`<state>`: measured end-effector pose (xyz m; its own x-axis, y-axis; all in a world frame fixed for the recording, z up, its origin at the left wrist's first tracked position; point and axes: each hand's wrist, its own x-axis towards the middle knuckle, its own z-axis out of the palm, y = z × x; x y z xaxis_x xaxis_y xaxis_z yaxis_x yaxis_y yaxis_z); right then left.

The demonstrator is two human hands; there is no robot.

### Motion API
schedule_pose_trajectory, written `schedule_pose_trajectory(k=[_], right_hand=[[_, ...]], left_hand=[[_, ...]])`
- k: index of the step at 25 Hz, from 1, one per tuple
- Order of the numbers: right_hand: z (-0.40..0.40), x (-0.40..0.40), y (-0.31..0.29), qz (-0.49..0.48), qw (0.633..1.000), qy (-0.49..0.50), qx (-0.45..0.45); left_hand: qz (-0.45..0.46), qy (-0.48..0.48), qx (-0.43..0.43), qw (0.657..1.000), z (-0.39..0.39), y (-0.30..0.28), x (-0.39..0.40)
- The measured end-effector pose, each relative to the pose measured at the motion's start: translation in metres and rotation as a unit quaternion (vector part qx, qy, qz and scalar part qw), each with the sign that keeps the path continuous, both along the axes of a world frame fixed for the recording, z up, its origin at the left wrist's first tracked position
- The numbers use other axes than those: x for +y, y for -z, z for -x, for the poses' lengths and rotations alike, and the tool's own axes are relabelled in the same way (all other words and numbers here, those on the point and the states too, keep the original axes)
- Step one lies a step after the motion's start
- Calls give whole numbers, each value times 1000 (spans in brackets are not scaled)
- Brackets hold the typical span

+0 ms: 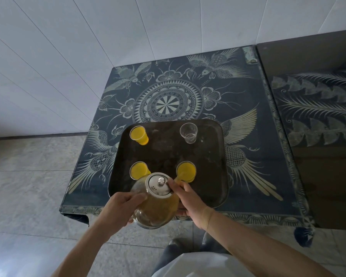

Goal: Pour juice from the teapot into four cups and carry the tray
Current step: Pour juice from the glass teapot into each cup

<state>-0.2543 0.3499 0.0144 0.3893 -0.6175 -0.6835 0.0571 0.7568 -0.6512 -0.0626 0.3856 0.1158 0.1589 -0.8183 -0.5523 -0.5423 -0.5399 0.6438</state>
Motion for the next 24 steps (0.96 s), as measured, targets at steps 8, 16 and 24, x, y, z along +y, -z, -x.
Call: schedule_pose_trajectory(k=[8, 16, 24], right_hand=[[6, 5, -12, 36, 999, -14, 13], [0, -2, -37, 78, 997, 17, 5], [-6, -36, -51, 86, 995, 49, 16]], left_hand=[[42, 7, 54, 998, -6, -5, 15], [77, 26, 92, 992, -22, -24, 8], [79, 45, 110, 990, -32, -32, -41]])
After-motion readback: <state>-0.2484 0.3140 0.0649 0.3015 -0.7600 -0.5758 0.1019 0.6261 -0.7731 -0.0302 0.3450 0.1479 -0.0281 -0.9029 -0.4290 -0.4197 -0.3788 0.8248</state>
